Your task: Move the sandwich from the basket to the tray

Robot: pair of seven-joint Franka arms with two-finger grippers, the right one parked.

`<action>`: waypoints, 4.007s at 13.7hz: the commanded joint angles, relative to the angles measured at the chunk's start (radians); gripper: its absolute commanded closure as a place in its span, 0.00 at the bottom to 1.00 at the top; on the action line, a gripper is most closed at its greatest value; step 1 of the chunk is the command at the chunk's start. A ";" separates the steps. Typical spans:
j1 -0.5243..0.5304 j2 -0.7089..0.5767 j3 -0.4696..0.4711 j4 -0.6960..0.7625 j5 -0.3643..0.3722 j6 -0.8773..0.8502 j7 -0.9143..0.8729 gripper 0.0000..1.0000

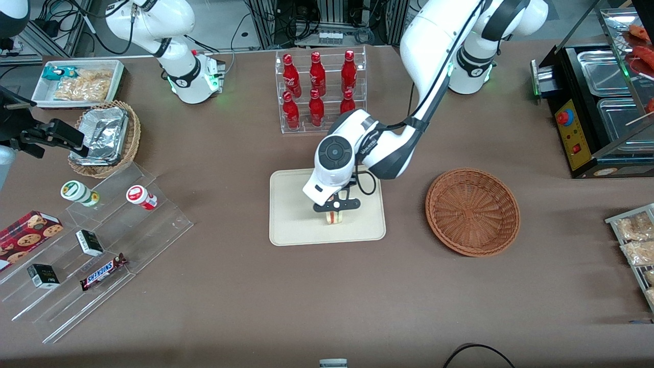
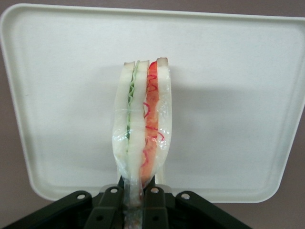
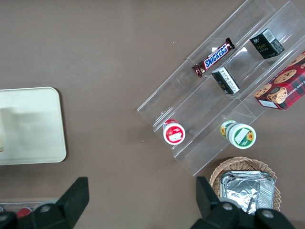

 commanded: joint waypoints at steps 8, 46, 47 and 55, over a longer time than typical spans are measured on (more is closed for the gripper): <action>-0.044 0.046 0.014 0.022 0.005 0.081 -0.008 0.92; 0.526 -0.601 0.107 -0.279 0.161 -0.531 0.757 0.00; 0.524 -0.617 0.114 -0.277 0.160 -0.535 0.757 0.00; 0.674 -0.721 0.009 -0.280 0.144 -0.566 0.766 0.00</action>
